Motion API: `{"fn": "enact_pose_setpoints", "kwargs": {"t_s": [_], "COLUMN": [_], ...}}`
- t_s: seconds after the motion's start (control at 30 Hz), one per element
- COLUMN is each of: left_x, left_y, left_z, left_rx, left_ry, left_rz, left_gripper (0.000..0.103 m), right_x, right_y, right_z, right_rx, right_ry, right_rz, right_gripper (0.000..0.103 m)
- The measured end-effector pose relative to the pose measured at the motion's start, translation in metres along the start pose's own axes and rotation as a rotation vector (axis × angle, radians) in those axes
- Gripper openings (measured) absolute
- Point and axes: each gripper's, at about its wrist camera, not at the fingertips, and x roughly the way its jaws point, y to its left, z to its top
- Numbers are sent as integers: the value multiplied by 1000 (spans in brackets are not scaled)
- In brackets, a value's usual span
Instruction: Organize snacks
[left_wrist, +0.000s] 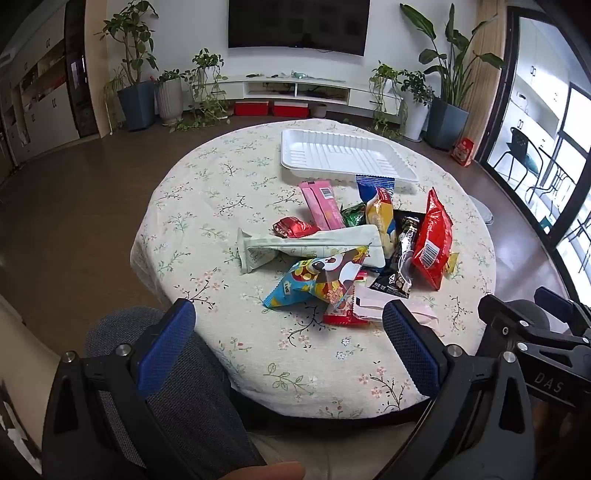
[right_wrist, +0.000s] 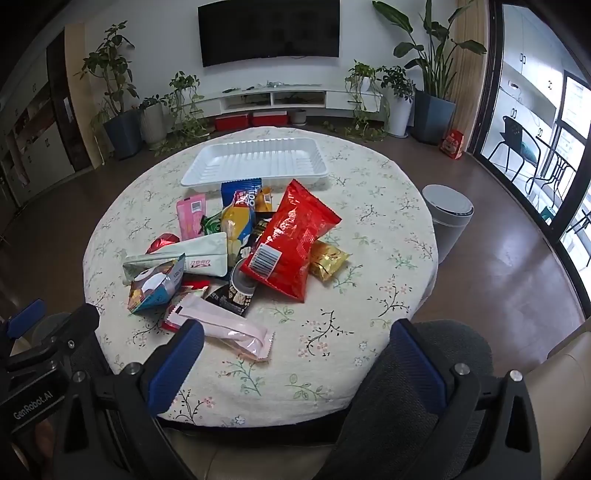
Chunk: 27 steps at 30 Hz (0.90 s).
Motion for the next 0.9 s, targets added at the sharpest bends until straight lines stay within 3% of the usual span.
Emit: {"fn": "enact_pose_setpoints", "kwargs": {"t_s": [0.9], "left_x": [2], "left_y": [-1], "left_z": [0], "left_rx": [2], "left_ry": [2], "left_rz": [1], "left_gripper": [103], "right_x": [3], "right_y": [2], "right_z": [-1], "right_rx": [0], "right_ry": [6], "right_rz": [5], "right_gripper": [103]}}
